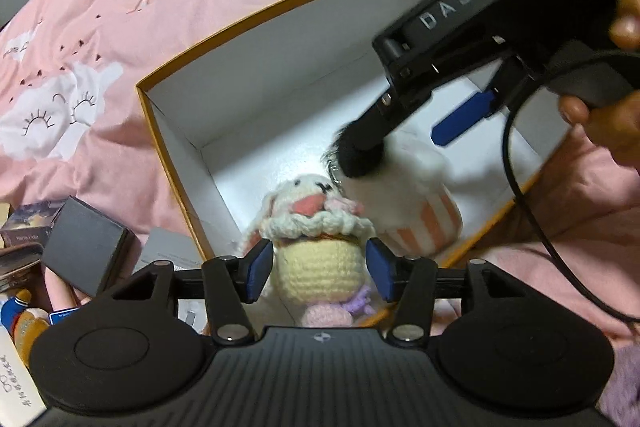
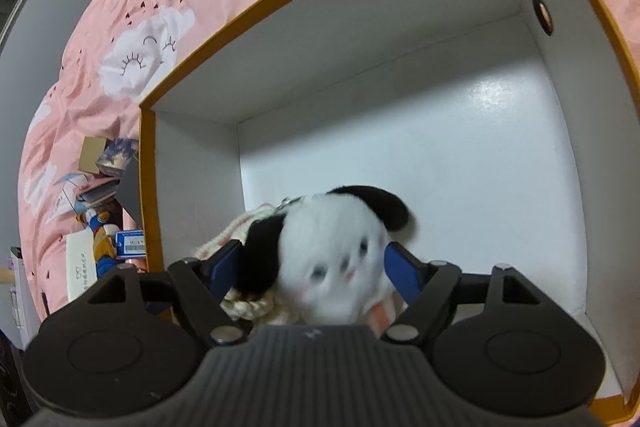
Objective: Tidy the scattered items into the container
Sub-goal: 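Carry the bunny and plush dog over the box with both tools, then lower both toys into the box and open both tools, then withdraw both tools from the box toward the remaining items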
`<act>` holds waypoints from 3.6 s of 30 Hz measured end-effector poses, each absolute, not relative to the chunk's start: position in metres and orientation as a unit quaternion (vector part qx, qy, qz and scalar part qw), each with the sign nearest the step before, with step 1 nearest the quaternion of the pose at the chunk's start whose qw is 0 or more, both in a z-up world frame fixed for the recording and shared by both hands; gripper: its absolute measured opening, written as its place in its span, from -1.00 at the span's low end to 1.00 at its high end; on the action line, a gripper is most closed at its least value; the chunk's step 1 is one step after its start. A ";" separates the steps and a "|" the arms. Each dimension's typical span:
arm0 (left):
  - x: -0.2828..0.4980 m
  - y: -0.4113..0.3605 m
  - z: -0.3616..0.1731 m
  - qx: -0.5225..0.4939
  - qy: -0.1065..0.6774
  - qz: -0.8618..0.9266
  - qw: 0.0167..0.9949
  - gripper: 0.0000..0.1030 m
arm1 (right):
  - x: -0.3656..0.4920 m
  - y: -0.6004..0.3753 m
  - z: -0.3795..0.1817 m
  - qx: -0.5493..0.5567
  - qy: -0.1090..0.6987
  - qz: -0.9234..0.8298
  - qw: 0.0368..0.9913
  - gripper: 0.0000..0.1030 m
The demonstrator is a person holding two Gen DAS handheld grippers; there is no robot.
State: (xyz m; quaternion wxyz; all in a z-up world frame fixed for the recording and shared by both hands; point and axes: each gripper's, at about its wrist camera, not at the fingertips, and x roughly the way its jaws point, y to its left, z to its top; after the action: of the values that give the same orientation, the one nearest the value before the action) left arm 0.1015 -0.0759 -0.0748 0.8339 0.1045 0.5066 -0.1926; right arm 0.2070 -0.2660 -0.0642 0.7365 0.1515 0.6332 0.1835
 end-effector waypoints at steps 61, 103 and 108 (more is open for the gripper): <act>0.132 -0.091 -0.081 0.093 0.535 -0.202 0.815 -0.30 | 0.212 -0.242 -0.080 0.094 0.586 0.222 0.774 -0.09; 0.046 0.082 -0.008 0.010 0.509 0.033 0.860 0.10 | 0.122 -0.085 -0.024 -0.121 0.433 0.391 0.803 0.09; 0.045 0.083 -0.022 -0.006 0.533 0.020 0.846 -0.16 | 0.117 -0.079 -0.026 -0.132 0.437 0.394 0.798 0.09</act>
State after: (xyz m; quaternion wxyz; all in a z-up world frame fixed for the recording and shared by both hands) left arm 0.0448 0.0833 -0.0223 0.8458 -0.0056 0.5332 0.0201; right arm 0.1168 -0.0786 -0.0264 0.7981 -0.1322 0.4367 0.3937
